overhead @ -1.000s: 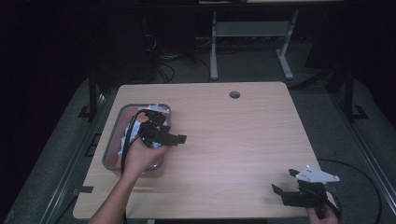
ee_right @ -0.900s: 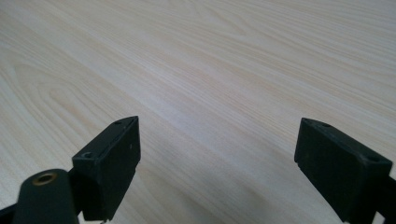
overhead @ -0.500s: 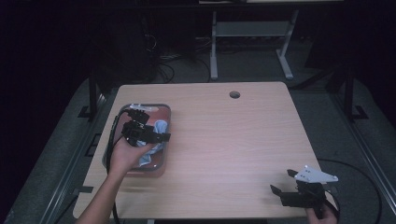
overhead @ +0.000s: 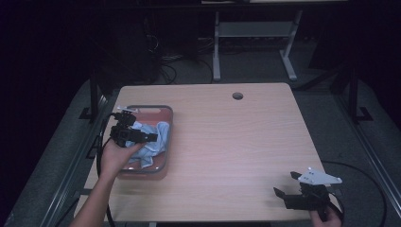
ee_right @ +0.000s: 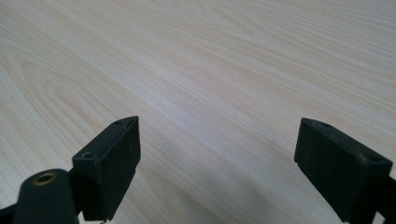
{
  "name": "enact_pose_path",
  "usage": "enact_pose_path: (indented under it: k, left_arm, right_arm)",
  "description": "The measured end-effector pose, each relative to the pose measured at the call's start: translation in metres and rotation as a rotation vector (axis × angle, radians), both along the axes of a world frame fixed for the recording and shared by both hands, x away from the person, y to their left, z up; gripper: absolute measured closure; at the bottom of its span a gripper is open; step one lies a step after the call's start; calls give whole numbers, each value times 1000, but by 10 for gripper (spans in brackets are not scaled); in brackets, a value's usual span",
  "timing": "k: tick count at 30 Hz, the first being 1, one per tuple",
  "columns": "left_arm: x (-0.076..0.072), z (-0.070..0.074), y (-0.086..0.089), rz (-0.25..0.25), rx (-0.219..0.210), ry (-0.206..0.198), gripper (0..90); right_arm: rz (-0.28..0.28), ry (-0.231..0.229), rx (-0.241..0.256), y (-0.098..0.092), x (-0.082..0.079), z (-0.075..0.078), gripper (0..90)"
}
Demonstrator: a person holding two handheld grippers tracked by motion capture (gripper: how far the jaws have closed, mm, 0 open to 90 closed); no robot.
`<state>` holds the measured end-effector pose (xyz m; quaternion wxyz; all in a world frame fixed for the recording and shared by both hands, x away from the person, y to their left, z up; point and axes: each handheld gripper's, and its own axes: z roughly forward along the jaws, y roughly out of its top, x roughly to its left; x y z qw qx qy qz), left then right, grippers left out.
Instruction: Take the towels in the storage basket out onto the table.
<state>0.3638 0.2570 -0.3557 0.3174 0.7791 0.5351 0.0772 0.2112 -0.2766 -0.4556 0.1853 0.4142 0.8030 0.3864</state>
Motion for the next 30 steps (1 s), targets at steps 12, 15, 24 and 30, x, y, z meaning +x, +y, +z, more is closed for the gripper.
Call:
enact_pose_path:
  k: [12, 15, 24, 30]
  left_arm:
    - [11, -19, 11, 73, 137, 49, 187]
    - [17, -25, 10, 81, 177, 79, 194]
    - [31, -47, 2, 57, 285, 224, 246]
    - [37, -58, -9, 31, 391, 266, 321]
  right_arm:
    - [37, -4, -17, 10, -2, 1, 138]
    - [47, -10, -21, 12, -1, 1, 138]
    - [57, -8, -22, 15, -2, 1, 138]
    - [67, -9, -25, 19, -2, 0, 138]
